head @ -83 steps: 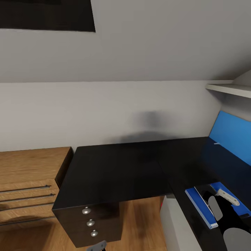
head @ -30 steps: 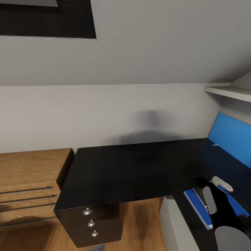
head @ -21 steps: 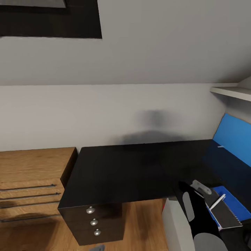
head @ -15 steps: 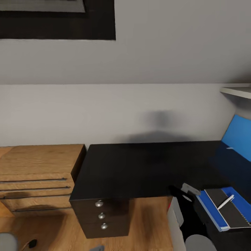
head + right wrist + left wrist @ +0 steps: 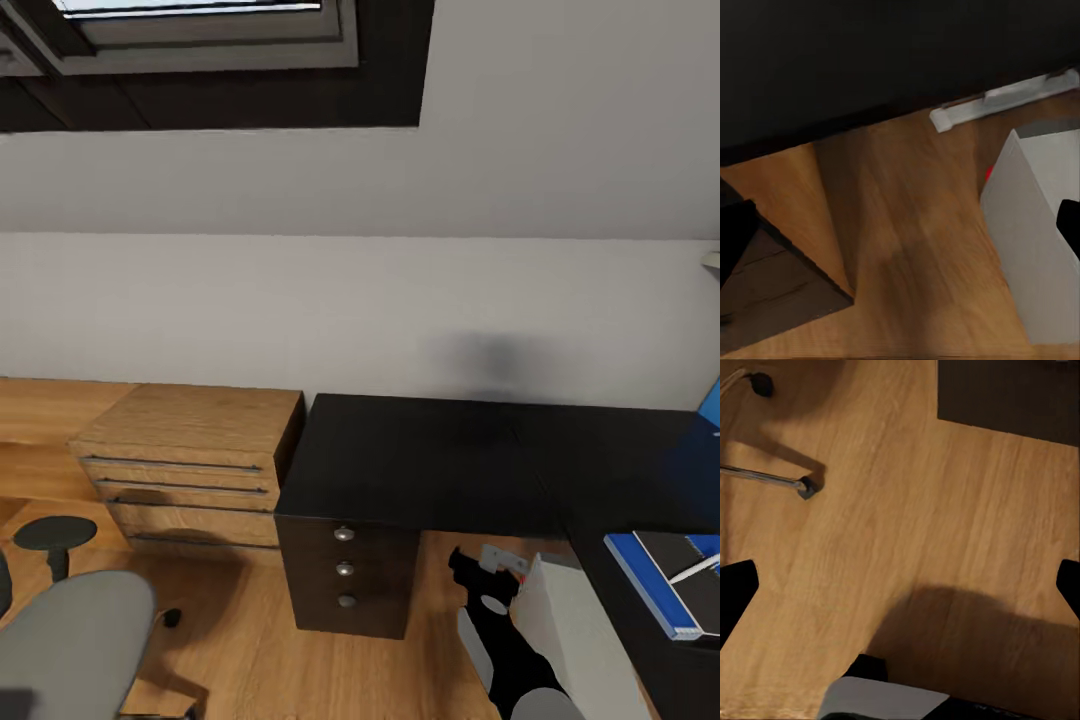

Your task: In the bedroom, organize the workspace by keeping the computer under the desk, ensuring the monitor is on the desk, placing the keyboard on the desk next to the monitor, placing the mouse on the desk next to the keyboard, moving the folder from the swivel chair onto the desk next to the mouse, stacking the notebook on top of the folder with the pen on top of the notebook, and positioning the swivel chair next to the desk.

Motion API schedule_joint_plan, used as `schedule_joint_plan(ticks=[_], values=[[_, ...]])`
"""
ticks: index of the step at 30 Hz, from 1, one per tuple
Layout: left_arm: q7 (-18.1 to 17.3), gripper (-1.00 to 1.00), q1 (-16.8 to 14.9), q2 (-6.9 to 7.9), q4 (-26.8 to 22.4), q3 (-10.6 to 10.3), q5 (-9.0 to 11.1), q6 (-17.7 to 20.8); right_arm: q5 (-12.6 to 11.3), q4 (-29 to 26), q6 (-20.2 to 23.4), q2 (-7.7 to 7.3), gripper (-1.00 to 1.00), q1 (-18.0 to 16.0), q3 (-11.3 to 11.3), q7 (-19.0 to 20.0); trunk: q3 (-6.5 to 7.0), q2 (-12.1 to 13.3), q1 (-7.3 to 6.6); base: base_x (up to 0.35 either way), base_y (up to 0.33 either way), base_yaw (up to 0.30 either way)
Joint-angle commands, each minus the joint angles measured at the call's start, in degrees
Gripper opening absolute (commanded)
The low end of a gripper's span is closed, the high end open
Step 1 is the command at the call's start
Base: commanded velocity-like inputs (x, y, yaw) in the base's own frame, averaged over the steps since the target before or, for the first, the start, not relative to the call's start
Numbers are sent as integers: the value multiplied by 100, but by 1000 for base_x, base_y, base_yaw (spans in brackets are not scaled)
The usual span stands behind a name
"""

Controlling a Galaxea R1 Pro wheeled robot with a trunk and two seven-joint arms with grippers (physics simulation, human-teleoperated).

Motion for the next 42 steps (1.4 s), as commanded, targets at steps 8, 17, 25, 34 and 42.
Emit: schedule_joint_plan(ticks=[8, 17, 25, 34, 42], values=[[-396, 100, -9, 5, 20, 542, 97, 343, -14, 876, -1467, -8, 100, -4, 218, 38, -10, -7, -3, -325, 94, 157], [-425, 100, -9, 3, -22, 640, 76, 159, -8, 2902, -2522, -77, 100, -4, 259, 350, -10, -7, -3, -259, 51, 8], [-443, 100, -13, 11, -29, 648, 77, -418, -24, 3394, -2607, -292, 100, -2, 251, 422, 97, 234, -134, -24, 3, 0], [-457, 100, -17, 143, 32, 669, 132, 943, -7, 3421, -2621, -277, 100, -2, 254, 425, 265, 595, -332, -1, 0, 17], [-458, 100, -17, 131, 402, 681, 137, 971, 16, 3455, -3030, -231, 100, 100, 254, 420, 454, 916, -508, -5, 0, 143]])
